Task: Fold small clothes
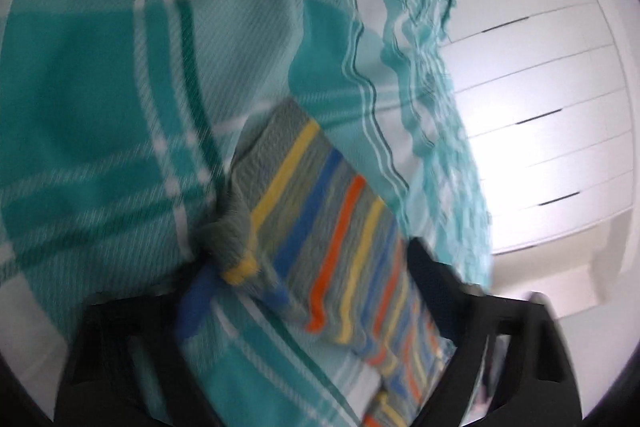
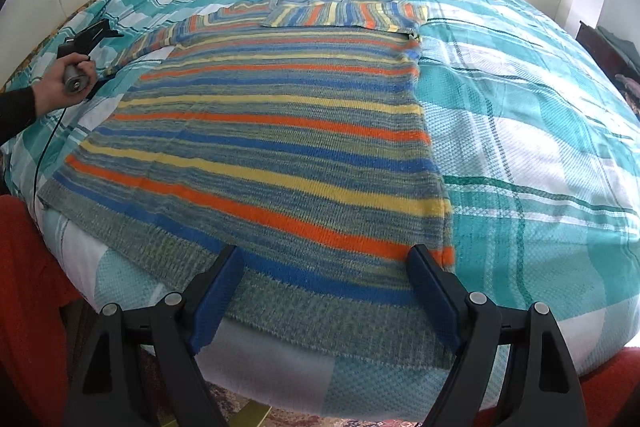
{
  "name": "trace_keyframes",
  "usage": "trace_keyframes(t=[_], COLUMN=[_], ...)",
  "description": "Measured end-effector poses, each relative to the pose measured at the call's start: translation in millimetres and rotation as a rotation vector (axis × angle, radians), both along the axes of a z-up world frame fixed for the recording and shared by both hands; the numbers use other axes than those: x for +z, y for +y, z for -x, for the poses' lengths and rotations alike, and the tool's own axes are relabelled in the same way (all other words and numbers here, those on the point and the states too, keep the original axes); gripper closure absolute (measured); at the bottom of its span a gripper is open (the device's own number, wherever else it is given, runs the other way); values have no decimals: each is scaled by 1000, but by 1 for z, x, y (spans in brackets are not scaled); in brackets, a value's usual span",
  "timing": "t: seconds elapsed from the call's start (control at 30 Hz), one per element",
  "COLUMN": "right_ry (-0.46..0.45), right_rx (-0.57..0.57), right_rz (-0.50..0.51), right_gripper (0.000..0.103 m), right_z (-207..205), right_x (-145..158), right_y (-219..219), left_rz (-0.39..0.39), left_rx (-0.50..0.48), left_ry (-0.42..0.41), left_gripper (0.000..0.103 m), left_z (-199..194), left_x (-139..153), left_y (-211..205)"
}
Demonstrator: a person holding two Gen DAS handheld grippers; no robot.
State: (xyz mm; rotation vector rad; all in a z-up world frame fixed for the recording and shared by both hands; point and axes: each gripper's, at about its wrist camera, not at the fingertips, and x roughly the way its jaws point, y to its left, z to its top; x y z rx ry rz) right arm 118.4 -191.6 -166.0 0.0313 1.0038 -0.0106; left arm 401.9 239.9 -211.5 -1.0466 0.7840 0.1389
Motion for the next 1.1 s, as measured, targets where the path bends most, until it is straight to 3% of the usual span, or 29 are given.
trace_keyframes(t=[0.03, 0.07, 0.13, 0.23, 0.37, 0.43, 0.5, 0.53, 0.57, 0.6, 0.63, 0.73, 0.8, 0.9, 0.97, 1.07, 1.1], right_ry=[-1, -3, -8, -12, -18, -21, -23, -25, -26, -26, -28, -43, -54, -46, -41, -43, -44], right_rx=[-3, -7, -13, -18, -21, -21, -23, -25, -26, -29, -32, -38, -42, -48, -55, -59, -56], right_rz=[-7, -13, -32, -59, -81, -90, -96, -101, -104, -105, -108, -116, -127, -148, -168, -182, -179], right_gripper=[20, 20, 20, 20, 20, 20, 20, 20, 20, 20, 20, 20, 20, 20, 20, 20, 20], right_z=[-1, -2, -2, -1, 0, -1, 0, 1, 0, 0, 0, 1, 3, 3, 4, 2, 2], right_x=[0, 0, 1, 2, 3, 3, 4, 4, 4, 4, 5, 9, 11, 9, 7, 7, 7], right_y=[-1, -2, -4, -7, -9, -10, -11, -12, -13, -14, -15, -19, -22, -27, -30, -32, -31], left_rz=[-30, -63, -153, -292, -531, -635, -706, -724, -736, -761, -760, -681, -629, -581, -561, -473, -434], left_rx=[-8, -25, -50, -145, -463, -651, -843, -920, -1006, -1074, -1119, -1240, -1269, -1211, -1081, -806, -768], left_ry=[23, 48, 56, -42, -248, -357, -427, -430, -403, -338, -301, -182, -139, -164, -171, -94, -53], left_gripper=[80, 99, 98, 98, 98, 98, 94, 77, 38, 22, 17, 31, 33, 30, 20, 22, 24], left_z=[-6, -12, -19, -33, -44, -31, -14, -7, -1, 7, 17, 44, 67, 72, 53, -9, -23], left_x=[2, 5, 23, 77, 162, 189, 193, 185, 170, 147, 126, 74, 60, 78, 94, 101, 93], left_y=[-2, -6, -14, -51, -169, -243, -320, -351, -385, -417, -434, -448, -433, -387, -344, -269, -255])
